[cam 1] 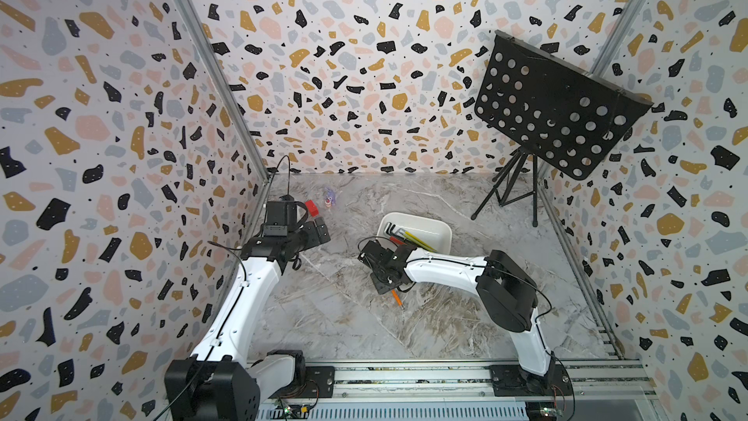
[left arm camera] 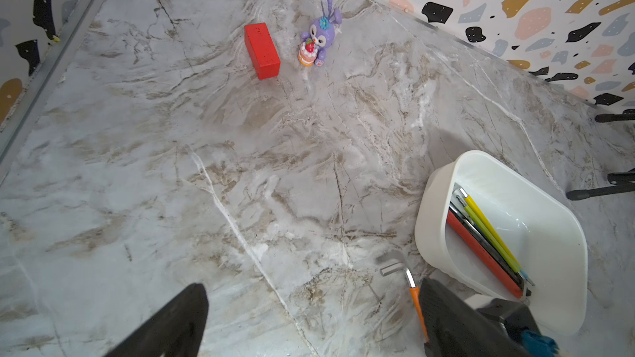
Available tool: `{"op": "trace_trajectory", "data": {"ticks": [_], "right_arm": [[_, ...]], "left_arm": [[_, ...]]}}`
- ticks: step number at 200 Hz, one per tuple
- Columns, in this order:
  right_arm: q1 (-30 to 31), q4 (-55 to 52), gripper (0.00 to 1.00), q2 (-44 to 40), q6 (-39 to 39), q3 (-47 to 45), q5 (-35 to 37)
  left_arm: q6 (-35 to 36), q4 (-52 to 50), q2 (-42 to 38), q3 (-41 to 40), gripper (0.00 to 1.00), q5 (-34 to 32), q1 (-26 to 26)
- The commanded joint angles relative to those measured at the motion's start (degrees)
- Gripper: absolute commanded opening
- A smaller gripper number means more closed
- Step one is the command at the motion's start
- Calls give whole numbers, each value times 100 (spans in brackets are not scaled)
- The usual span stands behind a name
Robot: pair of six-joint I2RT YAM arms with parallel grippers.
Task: Put the hex key on the desktop into the storage box
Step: Pick up the Allen key from the center of the board, then place the Allen key in the storage box.
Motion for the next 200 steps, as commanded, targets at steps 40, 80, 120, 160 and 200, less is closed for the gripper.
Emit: {"op": "trace_trajectory", "data": {"ticks": [40, 80, 120, 160, 200], "right_arm": [[-83, -206, 0, -1348, -492, 15, 273], [-440, -203, 0, -1863, -799, -129, 249], [-928, -196, 0, -2078, -1205, -230, 1], [-1475, -204, 0, -1970, -1876, -151, -191], [-1857, -203, 0, -1489, -2585, 180, -246]], "left_arm": [[-51, 110, 47, 80, 100, 495, 33], [-101, 288, 178, 49, 100, 1064, -110], [75, 314, 219, 98, 100, 1170, -542], [84, 446, 254, 49, 100, 1367, -683], [82, 448, 335, 76, 100, 1385, -727]]}}
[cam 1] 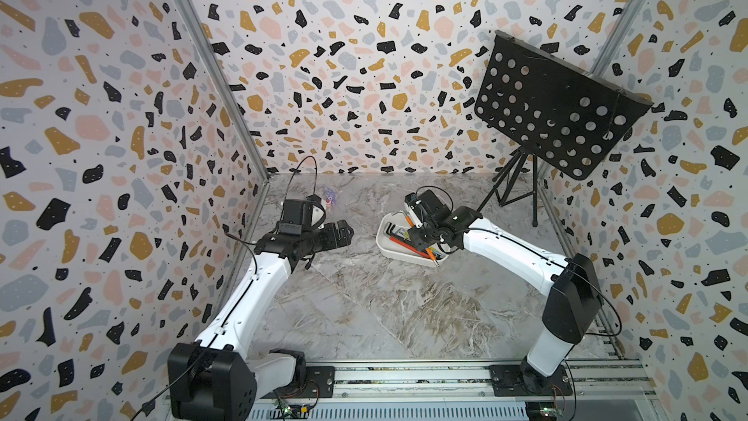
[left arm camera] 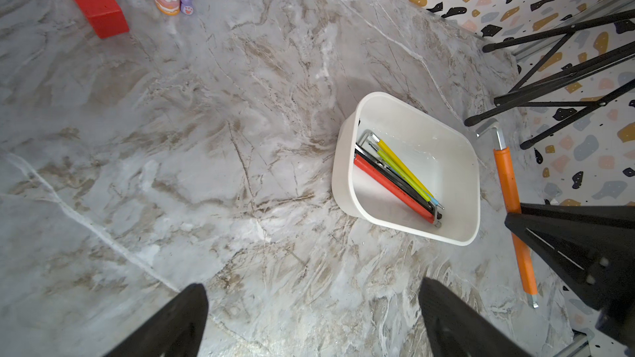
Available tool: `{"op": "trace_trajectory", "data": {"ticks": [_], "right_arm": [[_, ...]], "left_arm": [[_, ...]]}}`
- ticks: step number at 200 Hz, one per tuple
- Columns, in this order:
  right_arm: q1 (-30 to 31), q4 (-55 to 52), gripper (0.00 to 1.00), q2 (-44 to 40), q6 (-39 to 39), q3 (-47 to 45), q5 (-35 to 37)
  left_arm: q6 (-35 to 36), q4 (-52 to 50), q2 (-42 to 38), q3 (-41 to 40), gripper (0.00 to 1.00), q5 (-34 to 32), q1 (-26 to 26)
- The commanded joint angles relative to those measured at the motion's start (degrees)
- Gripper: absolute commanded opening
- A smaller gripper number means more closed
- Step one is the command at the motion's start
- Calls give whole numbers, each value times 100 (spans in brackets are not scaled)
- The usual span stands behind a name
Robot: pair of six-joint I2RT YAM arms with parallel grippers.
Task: Put the hex key on the desktop into the storage box
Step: Place the Allen key in the storage box.
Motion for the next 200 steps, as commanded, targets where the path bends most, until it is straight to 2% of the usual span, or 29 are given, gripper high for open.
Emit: {"op": "trace_trajectory", "data": {"ticks": [1, 35, 103, 153, 186, 196, 200], "right_arm": [[-152, -51, 0, 259, -621, 385, -77], [-326, 42, 0, 890, -1104, 688, 51], [-492, 269, 0, 1599, -1382, 994, -539], [-505, 444, 0, 2011, -1389, 1003, -440], [-505, 451, 7, 2092, -1477, 1071, -347], [-505, 413, 14, 2094, -1506, 1118, -284], [-505, 386, 20, 2088, -1492, 1136, -239]], "left_arm": [[79, 203, 55, 76, 100, 89, -39], [84, 203, 75, 71, 100, 72, -49], [34, 218, 38, 19, 100, -227, -76], [132, 585, -296, -311, 100, -561, -155], [130, 863, -505, -558, 100, -886, -172], [130, 922, -540, -606, 100, -973, -181], [134, 937, -550, -630, 100, -1017, -175]]}}
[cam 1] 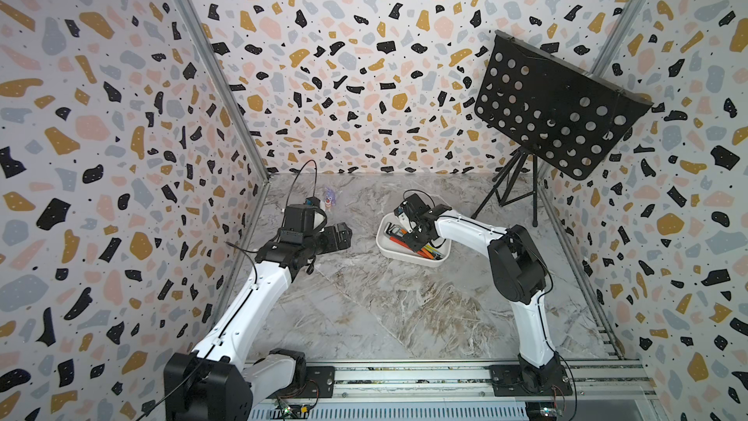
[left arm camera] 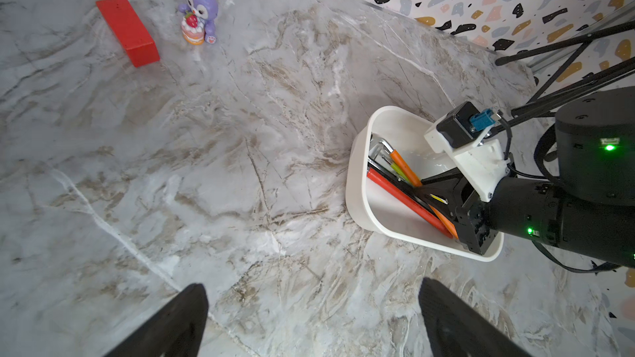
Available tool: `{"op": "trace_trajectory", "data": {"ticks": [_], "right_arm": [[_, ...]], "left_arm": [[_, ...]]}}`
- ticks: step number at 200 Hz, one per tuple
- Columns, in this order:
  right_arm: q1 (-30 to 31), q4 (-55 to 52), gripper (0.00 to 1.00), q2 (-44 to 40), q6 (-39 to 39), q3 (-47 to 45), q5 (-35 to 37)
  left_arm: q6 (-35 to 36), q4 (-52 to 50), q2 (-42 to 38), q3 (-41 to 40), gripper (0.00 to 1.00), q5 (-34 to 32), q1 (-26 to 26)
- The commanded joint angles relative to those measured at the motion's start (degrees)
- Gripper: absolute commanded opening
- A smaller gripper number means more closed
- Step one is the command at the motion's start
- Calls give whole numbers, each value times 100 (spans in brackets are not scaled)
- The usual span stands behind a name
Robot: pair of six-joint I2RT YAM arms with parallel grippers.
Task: Put the hex key on the desktop into the storage box
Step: Place the Allen key in the storage box.
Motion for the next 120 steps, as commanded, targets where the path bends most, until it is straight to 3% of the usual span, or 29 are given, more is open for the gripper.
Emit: {"op": "trace_trajectory", "data": {"ticks": [1, 7, 45, 72, 102, 120], "right_arm": [[-9, -2, 21, -176, -99, 325, 170], [-9, -48, 30, -197, -84, 341, 209], [-18, 298, 57, -852, -65, -214, -51], [-33, 418, 64, -1423, 42, -567, -5], [-44, 436, 66, -2183, 101, -967, 59], [-51, 559, 68, -2785, 147, -1394, 254]], "left_arm": [[111, 428, -140, -159, 100, -364, -30], [119, 495, -161, -213, 100, -406, -32], [371, 1634, -643, -1071, 100, -942, -68], [682, 2262, -1065, -1646, 100, -1605, -125], [1059, 2412, -1204, -1888, 100, -2790, -130], [1808, 2843, -1026, -2125, 100, -2730, -130]]}}
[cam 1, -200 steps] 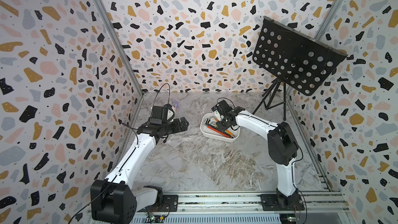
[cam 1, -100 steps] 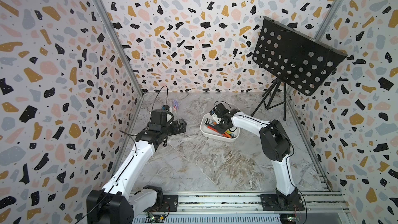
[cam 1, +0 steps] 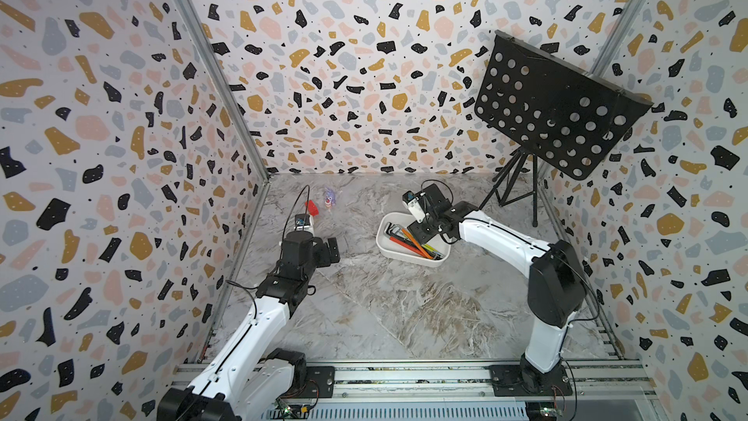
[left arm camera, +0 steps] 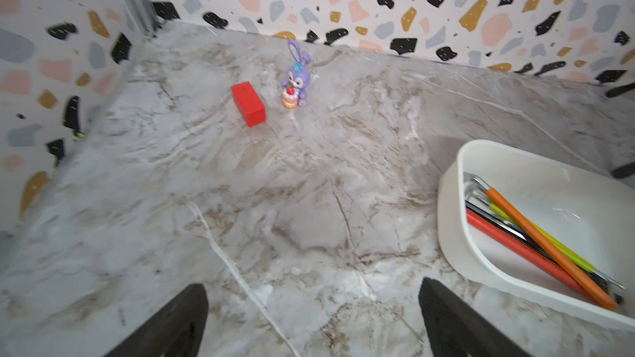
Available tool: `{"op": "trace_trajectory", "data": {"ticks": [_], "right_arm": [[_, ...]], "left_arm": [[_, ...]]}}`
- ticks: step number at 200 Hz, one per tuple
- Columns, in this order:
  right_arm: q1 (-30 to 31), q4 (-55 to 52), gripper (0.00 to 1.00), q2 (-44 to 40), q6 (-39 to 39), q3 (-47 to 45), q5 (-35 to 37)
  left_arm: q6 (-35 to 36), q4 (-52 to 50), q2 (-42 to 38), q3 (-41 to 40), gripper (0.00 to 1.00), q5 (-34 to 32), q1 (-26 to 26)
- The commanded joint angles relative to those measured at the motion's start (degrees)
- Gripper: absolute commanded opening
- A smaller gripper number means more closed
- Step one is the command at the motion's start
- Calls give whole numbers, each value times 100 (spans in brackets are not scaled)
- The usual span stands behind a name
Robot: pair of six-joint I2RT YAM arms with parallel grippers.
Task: Put the hex key on the desktop into the storage box
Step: Place the Allen key in the storage box, then reset both arms
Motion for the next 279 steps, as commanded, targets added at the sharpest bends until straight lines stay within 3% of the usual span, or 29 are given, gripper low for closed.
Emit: {"op": "trace_trajectory", "data": {"ticks": [1, 44, 68, 103, 128, 152, 173, 187, 212, 224, 252, 266, 279], "right_arm": [[-24, 124, 68, -832, 131, -448, 230], [-142, 521, 81, -2391, 211, -1817, 1027], [-288, 684, 100, -3230, 284, -2642, 1771], [-795, 1213, 100, -4263, 837, -3972, 2718], [-998, 1960, 100, -4583, 838, -4896, 3040], [-1181, 2624, 100, -4352, 649, -5363, 3659], [-1621, 3828, 100, -3761, 555, -5691, 4000], [-2051, 4248, 100, -3232, 640, -5712, 4073], [-2610, 5136, 100, -2350, 415, -5721, 3858], [-2647, 4849, 100, -2082, 450, -5421, 3889], [-2707, 5757, 100, -1594, 45, -5315, 3689], [-2757, 5328, 100, -1402, 207, -5007, 3517], [-2817, 6156, 100, -1221, 121, -5206, 3153]], "left_arm": [[964, 911, 118, -261, 100, -620, -16], [902, 2098, 980, -583, 100, -993, -16], [934, 2770, 1396, -828, 100, -1773, -25], [1002, 4082, 1835, -1390, 100, -2160, -29], [1369, 5175, 2516, -1559, 100, -1646, -34], [1293, 4752, 2451, -1431, 100, -1486, 27], [1472, 6092, 2974, -1792, 100, -1290, 81], [1320, 5206, 2675, -1620, 100, -1212, 89], [1348, 5416, 2719, -1672, 100, -1191, 116], [1332, 5316, 2677, -1655, 100, -1186, 116], [1341, 5341, 2685, -1657, 100, -1169, 116], [1342, 5337, 2688, -1657, 100, -1169, 121], [1341, 5342, 2686, -1657, 100, -1173, 123]]}}
